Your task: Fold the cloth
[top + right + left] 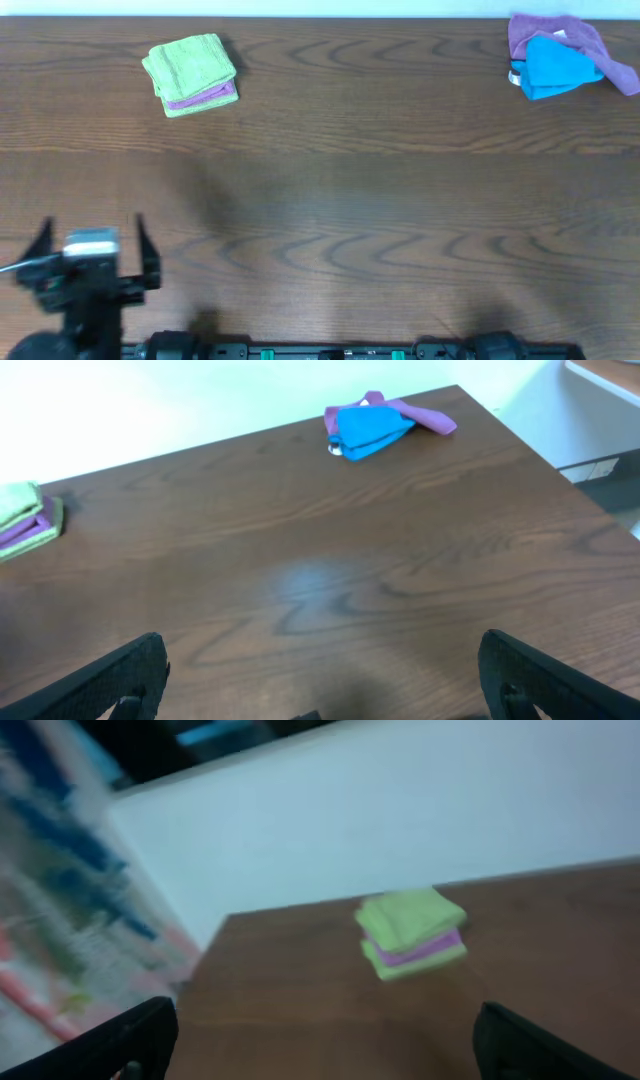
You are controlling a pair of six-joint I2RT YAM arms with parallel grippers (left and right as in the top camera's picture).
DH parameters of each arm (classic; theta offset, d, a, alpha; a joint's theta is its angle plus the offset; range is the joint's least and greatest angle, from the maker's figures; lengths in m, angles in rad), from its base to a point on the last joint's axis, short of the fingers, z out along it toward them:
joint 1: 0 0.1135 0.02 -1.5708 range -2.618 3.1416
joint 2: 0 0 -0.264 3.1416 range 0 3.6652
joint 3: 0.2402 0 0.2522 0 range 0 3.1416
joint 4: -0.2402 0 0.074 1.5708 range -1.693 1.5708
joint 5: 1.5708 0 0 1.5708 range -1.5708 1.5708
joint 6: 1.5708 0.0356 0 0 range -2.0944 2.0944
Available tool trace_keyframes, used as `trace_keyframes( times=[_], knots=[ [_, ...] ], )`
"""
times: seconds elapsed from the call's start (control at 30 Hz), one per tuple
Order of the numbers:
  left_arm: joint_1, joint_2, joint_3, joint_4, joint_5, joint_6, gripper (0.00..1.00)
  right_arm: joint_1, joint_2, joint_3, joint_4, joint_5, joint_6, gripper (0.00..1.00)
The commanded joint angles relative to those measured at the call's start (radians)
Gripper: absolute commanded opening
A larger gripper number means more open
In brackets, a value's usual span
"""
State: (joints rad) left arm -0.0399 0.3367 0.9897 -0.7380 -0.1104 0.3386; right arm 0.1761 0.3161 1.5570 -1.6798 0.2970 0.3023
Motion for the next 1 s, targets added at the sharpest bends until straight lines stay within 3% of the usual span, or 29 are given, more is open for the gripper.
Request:
trace_keyframes(
  times=[0.0,0.23,0.57,0.63,0.73,0.8,0.97],
  knots=[
    [0.007,-0.067,-0.156,0.067,0.195,0.042,0.96,0.014,0.005,0.000,-0.001,0.013,-0.012,0.99],
    [0.005,-0.167,-0.480,0.279,0.393,-0.005,0.95,0.014,0.005,0.000,-0.001,0.013,-0.012,0.99],
    [0.007,-0.204,-0.709,0.413,0.414,0.019,0.96,0.014,0.005,0.000,-0.001,0.013,-0.011,0.99],
    [0.008,-0.204,-0.725,0.414,0.387,-0.048,0.95,0.014,0.005,0.000,-0.001,0.013,-0.011,0.99],
    [0.008,-0.204,-0.739,0.412,0.237,-0.311,0.95,0.014,0.005,0.000,-0.001,0.013,-0.012,0.99],
    [0.008,-0.204,-0.741,0.402,0.147,-0.425,0.96,0.014,0.005,0.000,-0.001,0.013,-0.011,0.99],
    [0.008,-0.208,-0.741,0.385,0.040,-0.451,0.95,0.014,0.005,0.000,-0.001,0.013,-0.011,0.99]
  ],
)
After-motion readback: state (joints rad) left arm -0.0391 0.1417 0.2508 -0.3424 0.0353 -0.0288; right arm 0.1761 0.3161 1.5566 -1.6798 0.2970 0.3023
